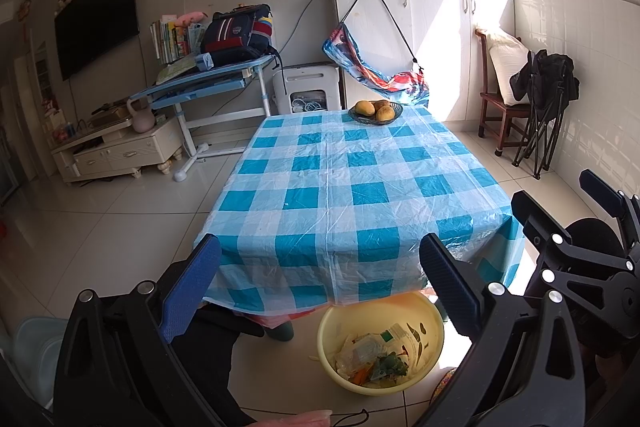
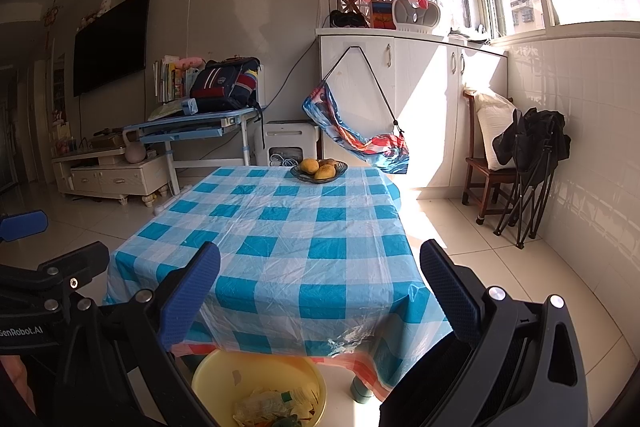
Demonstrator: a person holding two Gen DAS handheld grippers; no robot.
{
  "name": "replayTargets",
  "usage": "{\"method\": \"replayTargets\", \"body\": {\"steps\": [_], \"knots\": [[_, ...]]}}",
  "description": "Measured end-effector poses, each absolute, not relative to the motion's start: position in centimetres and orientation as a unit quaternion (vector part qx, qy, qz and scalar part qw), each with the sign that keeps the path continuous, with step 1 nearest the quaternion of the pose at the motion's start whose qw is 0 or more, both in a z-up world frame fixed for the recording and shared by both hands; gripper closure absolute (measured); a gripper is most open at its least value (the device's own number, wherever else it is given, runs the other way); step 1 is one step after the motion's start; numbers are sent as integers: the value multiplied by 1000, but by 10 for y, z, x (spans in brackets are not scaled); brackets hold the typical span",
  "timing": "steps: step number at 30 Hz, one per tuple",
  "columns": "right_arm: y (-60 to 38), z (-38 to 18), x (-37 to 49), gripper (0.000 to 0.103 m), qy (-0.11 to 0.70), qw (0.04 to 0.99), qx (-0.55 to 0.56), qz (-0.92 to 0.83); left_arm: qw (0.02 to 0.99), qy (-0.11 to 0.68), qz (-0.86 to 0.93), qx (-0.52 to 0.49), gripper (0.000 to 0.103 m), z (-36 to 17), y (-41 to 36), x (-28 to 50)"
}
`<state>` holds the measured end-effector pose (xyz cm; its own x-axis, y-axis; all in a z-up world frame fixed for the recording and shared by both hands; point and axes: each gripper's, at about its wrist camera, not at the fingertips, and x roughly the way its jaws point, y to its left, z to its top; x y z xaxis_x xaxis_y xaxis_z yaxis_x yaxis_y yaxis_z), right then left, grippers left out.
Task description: Collect trash
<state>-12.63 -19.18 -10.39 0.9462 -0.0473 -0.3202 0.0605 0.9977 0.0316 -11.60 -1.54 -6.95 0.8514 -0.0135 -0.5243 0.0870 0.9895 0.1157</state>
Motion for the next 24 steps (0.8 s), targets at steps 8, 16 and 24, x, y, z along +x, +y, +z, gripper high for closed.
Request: {"method": "replayTargets", "body": {"steps": [8,16,24], "knots": [[-192,-103,-126,7,162,986,21,-28,960,271,-26,68,7,-69,-16,-116],[-192,-103,-126,7,162,986,21,-28,960,272,-26,68,7,-69,-16,-116],[-192,-102,-125,7,162,986,21,-28,959,273,-26,69,7,-71,-17,-116]]}}
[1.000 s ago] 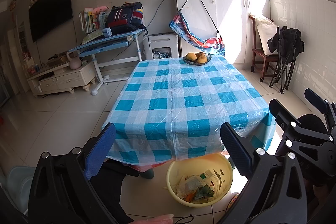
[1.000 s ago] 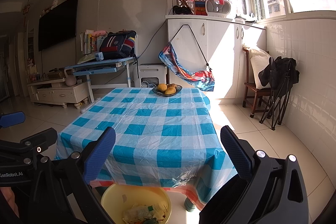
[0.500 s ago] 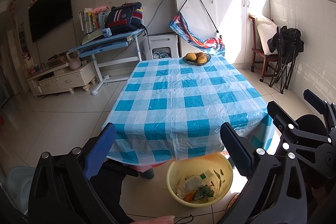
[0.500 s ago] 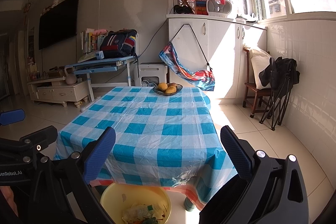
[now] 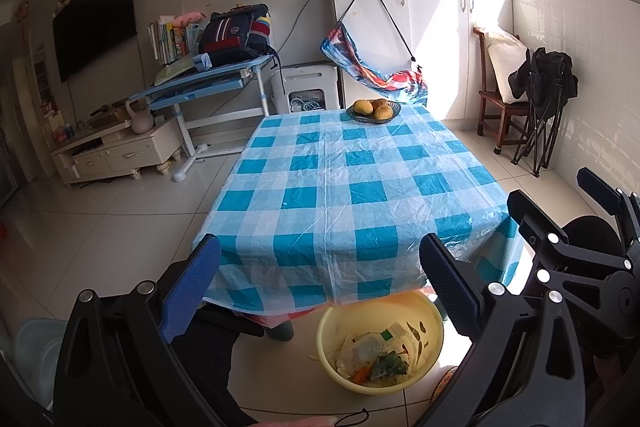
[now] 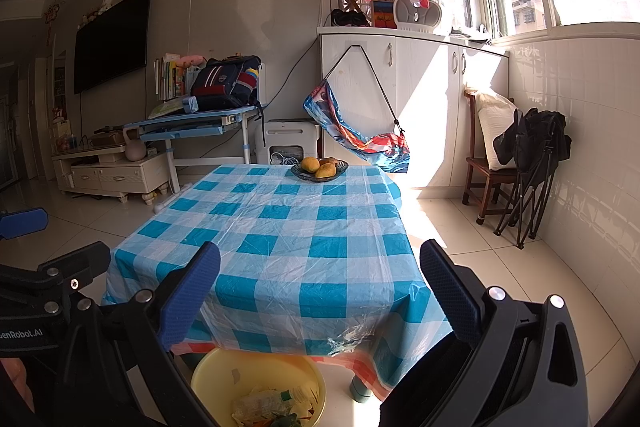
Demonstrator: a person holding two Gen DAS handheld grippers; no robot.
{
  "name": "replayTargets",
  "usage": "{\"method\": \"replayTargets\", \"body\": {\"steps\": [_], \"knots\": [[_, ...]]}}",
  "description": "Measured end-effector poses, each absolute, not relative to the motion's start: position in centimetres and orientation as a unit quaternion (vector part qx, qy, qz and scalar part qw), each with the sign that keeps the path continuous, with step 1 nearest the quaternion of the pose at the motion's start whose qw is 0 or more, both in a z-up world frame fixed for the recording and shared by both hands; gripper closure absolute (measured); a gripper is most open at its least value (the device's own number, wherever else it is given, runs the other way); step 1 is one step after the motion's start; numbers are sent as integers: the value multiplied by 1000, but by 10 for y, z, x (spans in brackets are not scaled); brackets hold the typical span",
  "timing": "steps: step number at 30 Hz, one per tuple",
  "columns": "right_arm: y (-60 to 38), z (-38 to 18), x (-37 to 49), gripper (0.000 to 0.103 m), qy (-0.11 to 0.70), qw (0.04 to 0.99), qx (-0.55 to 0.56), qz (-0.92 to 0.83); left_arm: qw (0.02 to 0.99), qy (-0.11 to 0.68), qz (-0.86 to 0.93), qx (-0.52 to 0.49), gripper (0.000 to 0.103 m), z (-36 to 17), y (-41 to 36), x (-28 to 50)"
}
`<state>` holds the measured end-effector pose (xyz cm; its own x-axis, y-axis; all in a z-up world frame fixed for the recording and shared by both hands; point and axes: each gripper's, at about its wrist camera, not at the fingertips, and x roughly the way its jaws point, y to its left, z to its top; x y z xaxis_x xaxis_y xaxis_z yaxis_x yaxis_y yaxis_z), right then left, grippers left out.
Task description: Collect trash
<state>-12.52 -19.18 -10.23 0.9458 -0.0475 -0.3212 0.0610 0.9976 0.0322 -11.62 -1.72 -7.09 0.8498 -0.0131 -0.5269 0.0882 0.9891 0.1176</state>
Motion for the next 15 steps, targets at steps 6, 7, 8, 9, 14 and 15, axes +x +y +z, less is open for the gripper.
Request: {"method": "replayTargets", "body": {"steps": [6,7,8,9,14,15], "knots": [[-192,-102,-125,7,162,986,21,-28,958,283,-43,23,7,-73,-6,-117],[-192,-102,-125,7,162,986,21,-28,959,280,-40,23,7,-74,-5,-118],[-192,-102,-125,7,163,986,21,-28,960,275,-35,29,7,-73,-5,-118],[-192,-102,-125,7,163,986,21,-28,962,270,-30,36,7,-73,-5,-120],[-191,-103,-125,7,163,986,19,-27,956,289,-29,48,7,-76,-7,-114],[-191,-103,-125,7,164,986,18,-26,954,294,-29,49,7,-77,-7,-113]]}}
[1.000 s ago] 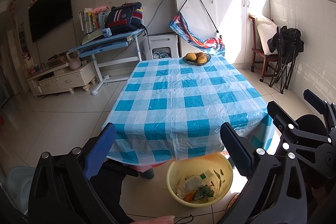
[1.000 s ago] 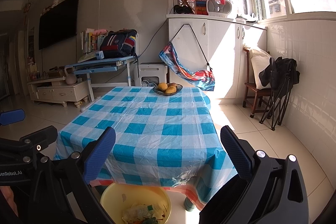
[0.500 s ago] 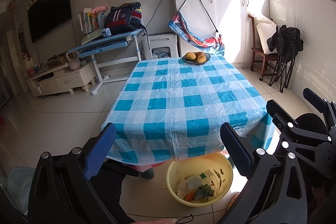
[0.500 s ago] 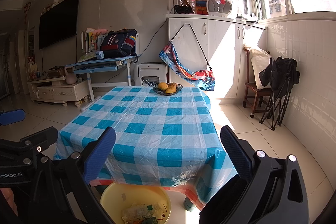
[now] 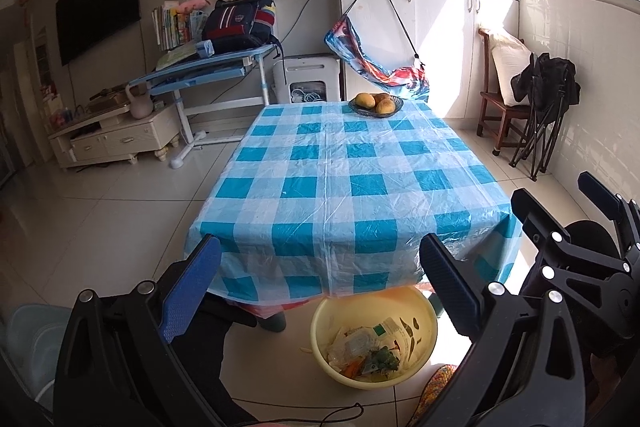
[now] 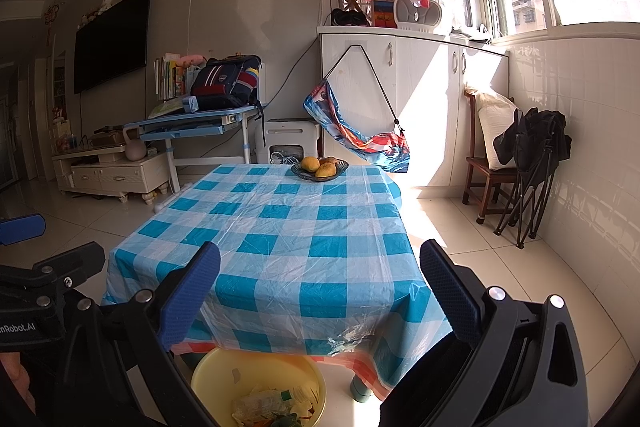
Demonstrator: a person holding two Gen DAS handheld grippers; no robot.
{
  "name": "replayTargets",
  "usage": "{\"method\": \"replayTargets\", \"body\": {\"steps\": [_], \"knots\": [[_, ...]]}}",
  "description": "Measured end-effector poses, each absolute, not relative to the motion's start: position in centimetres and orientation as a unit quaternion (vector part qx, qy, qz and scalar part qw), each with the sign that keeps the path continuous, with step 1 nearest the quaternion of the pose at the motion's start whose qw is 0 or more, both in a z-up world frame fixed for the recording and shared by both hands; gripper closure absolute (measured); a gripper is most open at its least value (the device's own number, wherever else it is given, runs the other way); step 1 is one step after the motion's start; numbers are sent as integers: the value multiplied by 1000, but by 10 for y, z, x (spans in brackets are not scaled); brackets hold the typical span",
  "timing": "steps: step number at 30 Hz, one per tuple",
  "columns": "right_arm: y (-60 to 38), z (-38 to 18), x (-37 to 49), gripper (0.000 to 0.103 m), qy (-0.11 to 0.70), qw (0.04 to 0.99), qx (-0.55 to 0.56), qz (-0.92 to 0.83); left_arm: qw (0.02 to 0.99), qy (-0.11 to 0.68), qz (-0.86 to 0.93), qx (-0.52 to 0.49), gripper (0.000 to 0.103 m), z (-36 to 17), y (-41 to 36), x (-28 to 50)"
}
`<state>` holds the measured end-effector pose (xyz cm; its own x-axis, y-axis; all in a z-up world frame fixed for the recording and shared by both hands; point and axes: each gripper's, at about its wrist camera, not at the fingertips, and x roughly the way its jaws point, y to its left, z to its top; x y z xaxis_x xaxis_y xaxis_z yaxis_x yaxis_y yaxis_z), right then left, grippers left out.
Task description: Collect trash
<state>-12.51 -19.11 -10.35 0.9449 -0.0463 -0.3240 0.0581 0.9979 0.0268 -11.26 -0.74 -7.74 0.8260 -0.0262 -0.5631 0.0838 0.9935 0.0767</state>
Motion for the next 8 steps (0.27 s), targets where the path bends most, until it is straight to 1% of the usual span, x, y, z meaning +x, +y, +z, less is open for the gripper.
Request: {"method": "replayTargets", "body": {"steps": [8], "knots": [[-188,-108,-123,7,175,984,18,-21,950,309,-24,45,7,-82,-3,-107]]}}
